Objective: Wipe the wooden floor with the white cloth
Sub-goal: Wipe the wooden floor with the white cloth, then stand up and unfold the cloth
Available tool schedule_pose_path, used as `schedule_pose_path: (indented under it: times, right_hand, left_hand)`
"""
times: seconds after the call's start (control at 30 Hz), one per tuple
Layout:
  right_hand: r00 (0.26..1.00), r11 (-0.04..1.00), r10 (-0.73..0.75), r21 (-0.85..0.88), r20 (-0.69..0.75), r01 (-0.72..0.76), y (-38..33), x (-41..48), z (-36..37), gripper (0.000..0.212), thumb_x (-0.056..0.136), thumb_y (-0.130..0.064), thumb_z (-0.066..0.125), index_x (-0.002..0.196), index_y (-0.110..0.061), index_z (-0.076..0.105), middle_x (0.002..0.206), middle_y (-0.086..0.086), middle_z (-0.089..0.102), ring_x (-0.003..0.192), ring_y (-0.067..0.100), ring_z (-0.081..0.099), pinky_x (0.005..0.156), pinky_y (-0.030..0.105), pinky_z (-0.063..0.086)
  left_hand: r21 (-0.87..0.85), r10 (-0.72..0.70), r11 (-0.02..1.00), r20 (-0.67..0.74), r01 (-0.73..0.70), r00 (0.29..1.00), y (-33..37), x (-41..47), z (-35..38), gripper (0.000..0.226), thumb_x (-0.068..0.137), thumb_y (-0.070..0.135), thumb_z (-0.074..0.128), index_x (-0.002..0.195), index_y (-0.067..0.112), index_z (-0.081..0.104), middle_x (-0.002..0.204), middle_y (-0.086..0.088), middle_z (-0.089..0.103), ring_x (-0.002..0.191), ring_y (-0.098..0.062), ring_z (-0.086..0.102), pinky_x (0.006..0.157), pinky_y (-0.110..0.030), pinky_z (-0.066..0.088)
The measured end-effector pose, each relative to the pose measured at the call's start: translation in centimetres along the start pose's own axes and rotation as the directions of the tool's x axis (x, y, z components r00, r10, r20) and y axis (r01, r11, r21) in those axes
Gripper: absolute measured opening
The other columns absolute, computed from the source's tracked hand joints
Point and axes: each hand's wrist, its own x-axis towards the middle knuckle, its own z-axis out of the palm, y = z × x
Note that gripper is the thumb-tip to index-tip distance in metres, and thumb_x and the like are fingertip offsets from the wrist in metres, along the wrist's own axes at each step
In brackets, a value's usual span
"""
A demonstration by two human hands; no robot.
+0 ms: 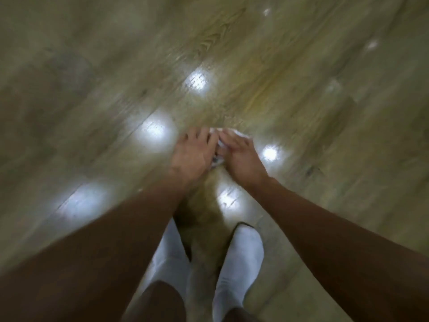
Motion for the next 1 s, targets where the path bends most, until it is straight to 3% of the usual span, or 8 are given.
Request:
schedule_pose_path:
  times: [0.13,0.37,0.53,0.63,0.7,0.87,0.93,1.0]
  right_hand:
    - [0.997,0.995,0.040,-0.089,0.068,-0.034,1.2,-1.9,-1.0,0.042,0.088,-0.018,0.058,0.130,-0.024,0.055,0.141,0.008,0.044,0.127,0.031,0.039,0.095,0.044,0.040]
    - [0.973,0.968,0.210,-0.118,-0.094,-0.220,1.4,2.3,-1.3,0.039,0.089,-0.025,0.056,0.128,-0.021,0.056,0.139,0.004,0.044,0.123,0.030,0.039,0.089,0.042,0.040]
    - [0.990,0.991,0.135,0.024,-0.042,-0.134,1.9,-10.8,0.1,0.048,0.067,-0.018,0.082,0.112,-0.013,0.068,0.114,0.014,0.063,0.096,0.038,0.060,0.074,0.042,0.055]
    - [0.982,0.976,0.166,0.129,0.091,-0.177,2.8,-16.5,-0.5,0.042,0.083,-0.023,0.071,0.123,-0.012,0.063,0.122,0.019,0.057,0.105,0.039,0.056,0.089,0.041,0.049]
    - [0.968,0.950,0.229,0.194,0.102,-0.245,2.9,-17.6,-1.9,0.033,0.087,-0.013,0.064,0.119,-0.012,0.065,0.117,0.019,0.058,0.102,0.035,0.058,0.086,0.034,0.047]
    - [0.884,0.791,0.467,0.455,-0.019,-0.408,0.1,-16.9,-8.0,0.034,0.076,0.003,0.054,0.099,-0.012,0.073,0.095,0.011,0.068,0.088,0.028,0.065,0.079,0.033,0.052]
    - [0.810,0.658,0.586,0.594,-0.019,-0.463,-1.7,-16.5,-11.6,0.036,0.075,0.005,0.053,0.097,-0.017,0.071,0.096,0.000,0.070,0.091,0.017,0.065,0.080,0.018,0.049]
    - [0.774,0.598,0.632,0.662,-0.043,-0.452,-3.4,-16.8,-15.9,0.039,0.075,0.005,0.055,0.104,-0.017,0.068,0.099,-0.005,0.068,0.092,0.011,0.063,0.081,0.012,0.047]
  left_hand:
    - [-0.031,0.004,1.000,0.022,-0.004,1.000,2.6,0.1,0.4,0.054,0.089,0.035,0.052,0.132,0.009,0.034,0.129,-0.012,0.043,0.116,-0.031,0.044,0.091,-0.039,0.043]
    - [0.002,-0.140,0.990,-0.008,0.140,0.990,1.8,4.6,-1.7,0.052,0.087,0.027,0.054,0.130,0.002,0.038,0.129,-0.021,0.042,0.114,-0.040,0.045,0.089,-0.047,0.042]
    - [-0.008,0.105,0.994,0.209,-0.105,0.972,9.2,-1.8,0.9,0.053,0.091,0.029,0.053,0.133,0.005,0.033,0.132,-0.018,0.039,0.120,-0.036,0.042,0.090,-0.044,0.045]
    - [-0.071,0.148,0.988,0.244,-0.134,0.958,12.5,-4.2,2.1,0.044,0.092,0.017,0.050,0.133,0.008,0.035,0.135,-0.015,0.037,0.122,-0.034,0.042,0.090,-0.043,0.045]
    - [-0.145,0.101,0.987,0.240,-0.068,0.965,14.0,-4.4,1.7,0.044,0.093,0.020,0.049,0.133,0.009,0.037,0.135,-0.014,0.041,0.123,-0.035,0.043,0.092,-0.043,0.043]
    - [-0.277,0.065,0.961,0.173,-0.015,0.983,14.9,-4.6,-3.4,0.047,0.088,0.026,0.061,0.130,0.016,0.043,0.135,-0.010,0.042,0.122,-0.032,0.044,0.097,-0.042,0.039]
    - [-0.314,0.078,0.949,0.177,-0.019,0.981,13.9,-5.1,-7.3,0.051,0.085,0.037,0.063,0.130,0.021,0.048,0.140,-0.008,0.038,0.127,-0.030,0.037,0.104,-0.042,0.032]
    - [-0.339,0.103,0.939,0.114,-0.059,0.988,12.7,-6.0,-12.1,0.049,0.083,0.041,0.064,0.126,0.019,0.053,0.137,-0.006,0.043,0.128,-0.027,0.038,0.104,-0.039,0.029]
